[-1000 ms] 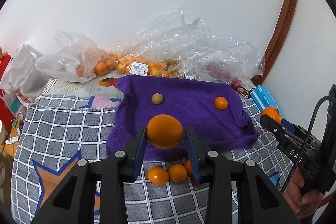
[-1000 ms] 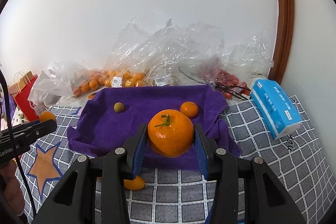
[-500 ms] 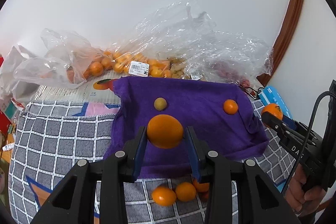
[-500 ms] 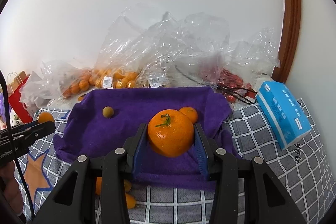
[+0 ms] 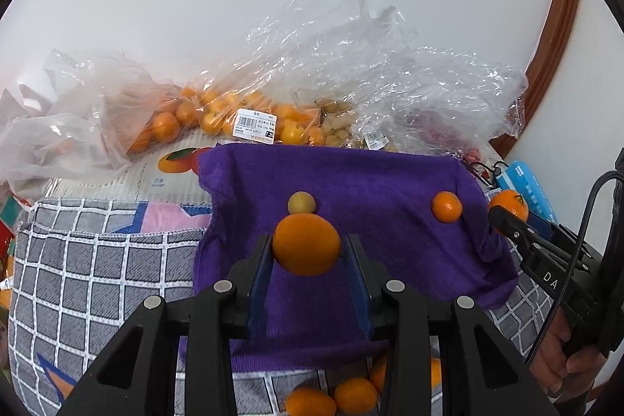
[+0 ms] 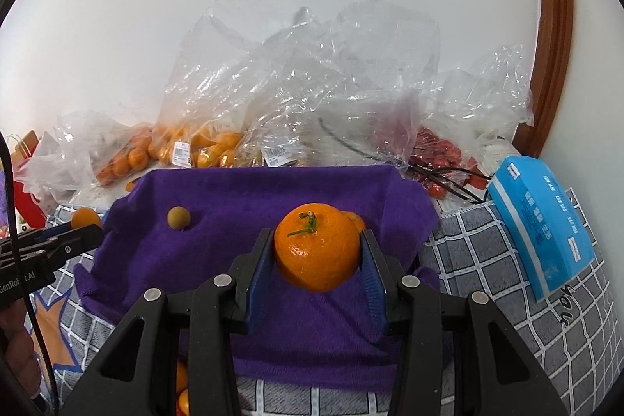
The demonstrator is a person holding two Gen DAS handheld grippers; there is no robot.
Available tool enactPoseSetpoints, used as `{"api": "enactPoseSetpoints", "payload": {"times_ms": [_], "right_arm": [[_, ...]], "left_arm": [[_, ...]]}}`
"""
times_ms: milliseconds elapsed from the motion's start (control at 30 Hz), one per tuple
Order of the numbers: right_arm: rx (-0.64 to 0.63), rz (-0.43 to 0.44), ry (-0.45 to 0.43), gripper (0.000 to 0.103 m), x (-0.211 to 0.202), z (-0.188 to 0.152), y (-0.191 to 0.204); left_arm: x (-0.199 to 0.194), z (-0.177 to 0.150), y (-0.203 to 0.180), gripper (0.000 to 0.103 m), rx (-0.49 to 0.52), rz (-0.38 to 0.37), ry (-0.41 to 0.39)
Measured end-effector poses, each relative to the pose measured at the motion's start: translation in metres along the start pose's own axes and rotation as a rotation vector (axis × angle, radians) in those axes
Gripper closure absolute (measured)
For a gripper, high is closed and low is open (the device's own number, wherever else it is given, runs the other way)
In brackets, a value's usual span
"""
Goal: Organize fruits
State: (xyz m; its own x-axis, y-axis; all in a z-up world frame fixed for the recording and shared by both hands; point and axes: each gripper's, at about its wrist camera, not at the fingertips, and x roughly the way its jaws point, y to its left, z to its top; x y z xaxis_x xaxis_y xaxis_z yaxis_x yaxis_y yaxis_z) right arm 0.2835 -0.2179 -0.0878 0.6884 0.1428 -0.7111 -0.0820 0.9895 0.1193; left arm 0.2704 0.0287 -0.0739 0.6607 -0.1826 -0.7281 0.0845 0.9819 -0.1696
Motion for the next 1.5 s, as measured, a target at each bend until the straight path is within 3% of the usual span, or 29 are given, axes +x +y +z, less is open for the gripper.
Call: {"api": "enactPoseSetpoints", "payload": {"times_ms": [767, 1033, 1500], "right_arm": [[0.008, -0.014, 0.13, 0.06, 0.057, -0.022, -0.008], [0.014, -0.023, 0.159, 0.06, 0.069, -0.027, -0.014], [-0.002, -0.011, 0.152, 0.056, 0.06, -0.027, -0.009]], "left_arm": [[0.063, 0.001, 0.015, 0.068, -0.046, -0.007, 0.134], [0.069, 0.001, 0.007, 0.068, -0.006, 0.021, 0.156], [0.075, -0.005, 0.009, 0.067, -0.021, 0.006, 0.201]]}}
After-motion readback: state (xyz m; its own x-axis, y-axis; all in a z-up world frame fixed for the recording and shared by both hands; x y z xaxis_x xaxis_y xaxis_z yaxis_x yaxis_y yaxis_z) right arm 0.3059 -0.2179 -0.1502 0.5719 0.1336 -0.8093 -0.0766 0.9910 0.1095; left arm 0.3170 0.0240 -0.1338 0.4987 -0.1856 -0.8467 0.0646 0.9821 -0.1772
